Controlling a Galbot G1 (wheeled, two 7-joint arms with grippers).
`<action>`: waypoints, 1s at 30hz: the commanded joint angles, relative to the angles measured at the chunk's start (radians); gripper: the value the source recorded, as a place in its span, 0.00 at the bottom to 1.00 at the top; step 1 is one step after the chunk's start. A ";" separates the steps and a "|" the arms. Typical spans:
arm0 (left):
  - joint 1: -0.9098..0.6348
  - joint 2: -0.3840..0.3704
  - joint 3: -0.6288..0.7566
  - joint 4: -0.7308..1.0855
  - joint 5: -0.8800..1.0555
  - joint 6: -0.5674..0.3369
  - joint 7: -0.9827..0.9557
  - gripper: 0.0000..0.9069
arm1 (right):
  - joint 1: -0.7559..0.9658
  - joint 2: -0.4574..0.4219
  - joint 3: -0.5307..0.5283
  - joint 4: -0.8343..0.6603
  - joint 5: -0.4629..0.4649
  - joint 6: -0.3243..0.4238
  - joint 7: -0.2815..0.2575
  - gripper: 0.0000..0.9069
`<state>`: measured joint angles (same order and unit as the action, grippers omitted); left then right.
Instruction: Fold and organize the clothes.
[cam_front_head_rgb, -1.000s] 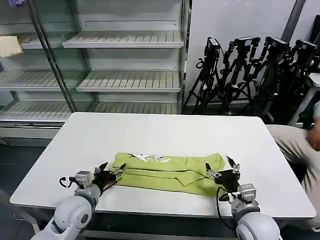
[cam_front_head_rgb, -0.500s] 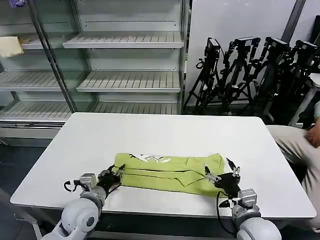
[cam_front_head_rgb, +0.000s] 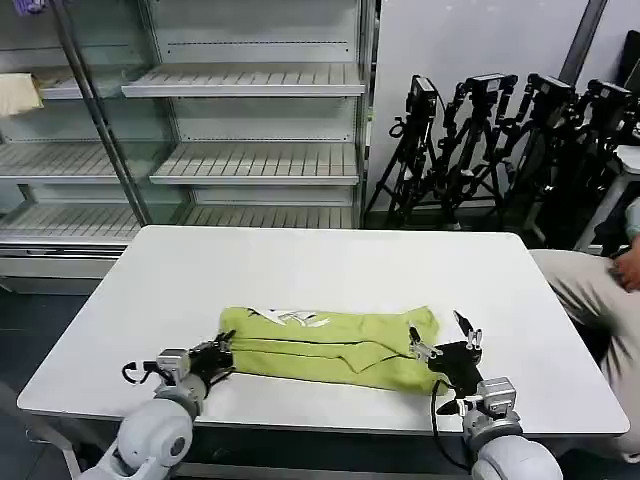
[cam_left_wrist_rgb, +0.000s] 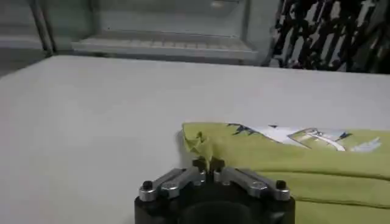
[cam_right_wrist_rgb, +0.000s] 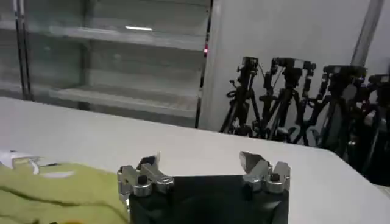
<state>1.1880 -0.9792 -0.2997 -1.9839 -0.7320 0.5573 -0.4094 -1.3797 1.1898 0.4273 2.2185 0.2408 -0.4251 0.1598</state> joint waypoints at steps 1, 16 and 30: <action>0.151 0.140 -0.298 -0.022 0.076 -0.022 0.085 0.00 | 0.022 0.017 -0.016 0.003 -0.004 -0.007 0.013 1.00; 0.197 0.163 -0.309 -0.195 0.337 -0.143 0.199 0.00 | 0.049 0.070 -0.058 -0.033 -0.001 0.013 0.009 1.00; 0.127 -0.022 0.203 -0.303 0.578 -0.172 0.304 0.01 | -0.069 0.024 0.125 0.015 0.004 0.026 0.007 1.00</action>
<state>1.3623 -0.9068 -0.4008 -2.1911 -0.3336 0.4095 -0.1666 -1.4005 1.2225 0.4684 2.2207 0.2441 -0.4045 0.1651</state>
